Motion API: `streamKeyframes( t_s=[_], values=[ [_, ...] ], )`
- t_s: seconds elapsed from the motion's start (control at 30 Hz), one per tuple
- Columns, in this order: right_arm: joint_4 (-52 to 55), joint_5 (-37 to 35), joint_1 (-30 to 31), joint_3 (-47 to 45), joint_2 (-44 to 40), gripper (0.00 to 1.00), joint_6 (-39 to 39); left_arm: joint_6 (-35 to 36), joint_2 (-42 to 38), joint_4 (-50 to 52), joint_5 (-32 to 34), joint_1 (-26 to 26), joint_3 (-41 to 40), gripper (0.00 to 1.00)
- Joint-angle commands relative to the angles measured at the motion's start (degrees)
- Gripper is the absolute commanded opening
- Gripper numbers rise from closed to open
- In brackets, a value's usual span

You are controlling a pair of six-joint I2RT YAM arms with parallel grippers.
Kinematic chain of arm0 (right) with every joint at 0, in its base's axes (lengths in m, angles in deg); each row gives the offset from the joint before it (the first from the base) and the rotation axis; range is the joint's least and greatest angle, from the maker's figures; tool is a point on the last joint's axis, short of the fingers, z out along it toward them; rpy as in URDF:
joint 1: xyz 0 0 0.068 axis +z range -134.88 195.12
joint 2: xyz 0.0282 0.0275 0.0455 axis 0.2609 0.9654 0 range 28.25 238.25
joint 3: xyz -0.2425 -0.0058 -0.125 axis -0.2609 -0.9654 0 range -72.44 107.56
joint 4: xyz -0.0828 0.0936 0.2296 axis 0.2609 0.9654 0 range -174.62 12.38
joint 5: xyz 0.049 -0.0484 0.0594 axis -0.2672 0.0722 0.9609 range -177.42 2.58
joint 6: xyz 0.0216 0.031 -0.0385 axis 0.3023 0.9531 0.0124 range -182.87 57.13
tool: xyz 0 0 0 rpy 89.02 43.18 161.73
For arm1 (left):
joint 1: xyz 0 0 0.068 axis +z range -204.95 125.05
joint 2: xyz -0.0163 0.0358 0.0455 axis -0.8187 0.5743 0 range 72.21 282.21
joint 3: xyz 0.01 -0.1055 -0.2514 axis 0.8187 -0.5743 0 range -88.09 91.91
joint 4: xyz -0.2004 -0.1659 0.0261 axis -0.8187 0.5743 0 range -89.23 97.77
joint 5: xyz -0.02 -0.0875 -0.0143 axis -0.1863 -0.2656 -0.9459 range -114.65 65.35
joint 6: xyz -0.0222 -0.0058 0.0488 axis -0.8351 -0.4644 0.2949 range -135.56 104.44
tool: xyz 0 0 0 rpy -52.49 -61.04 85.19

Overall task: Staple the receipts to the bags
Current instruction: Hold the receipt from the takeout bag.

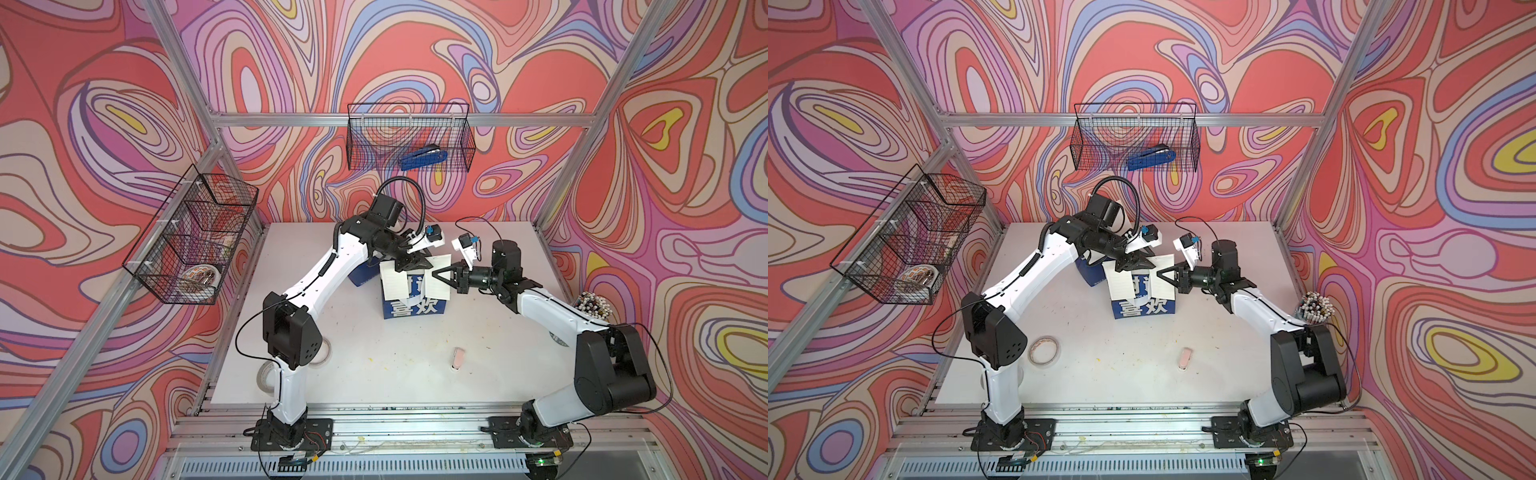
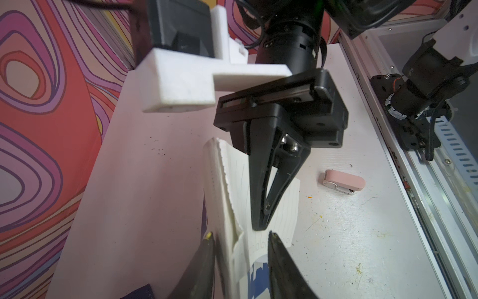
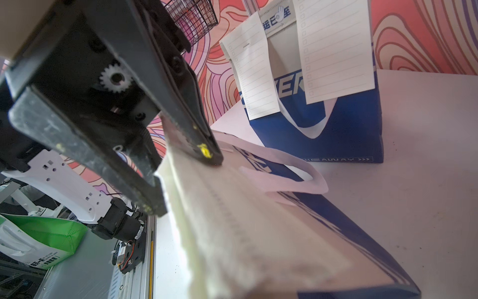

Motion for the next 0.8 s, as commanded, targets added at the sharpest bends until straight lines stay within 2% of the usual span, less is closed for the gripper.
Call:
streamKeyframes(
  t_s=[0.0,0.13,0.3,0.6,0.77],
  values=[
    [3.6,-1.9,1.0,1.2,0.9,0.00,-2.5,-1.0,1.3,1.3,-1.3,0.3,1.4,0.33],
    [8.4,-4.5,2.2,3.4,1.3,0.00,-5.1,-1.2,1.6,1.0,-1.4,0.3,1.4,0.31],
    [3.0,-3.8,2.1,2.5,1.7,0.00,-1.0,-0.3,1.8,1.6,-0.7,0.3,1.4,0.32],
    [0.3,-4.4,2.0,1.4,1.0,0.00,0.7,-1.6,1.9,2.2,-2.3,1.4,2.7,0.18],
    [-2.2,-4.8,1.5,0.3,1.1,0.00,3.1,-1.6,2.0,2.3,-3.0,1.5,2.5,0.18]
  ],
)
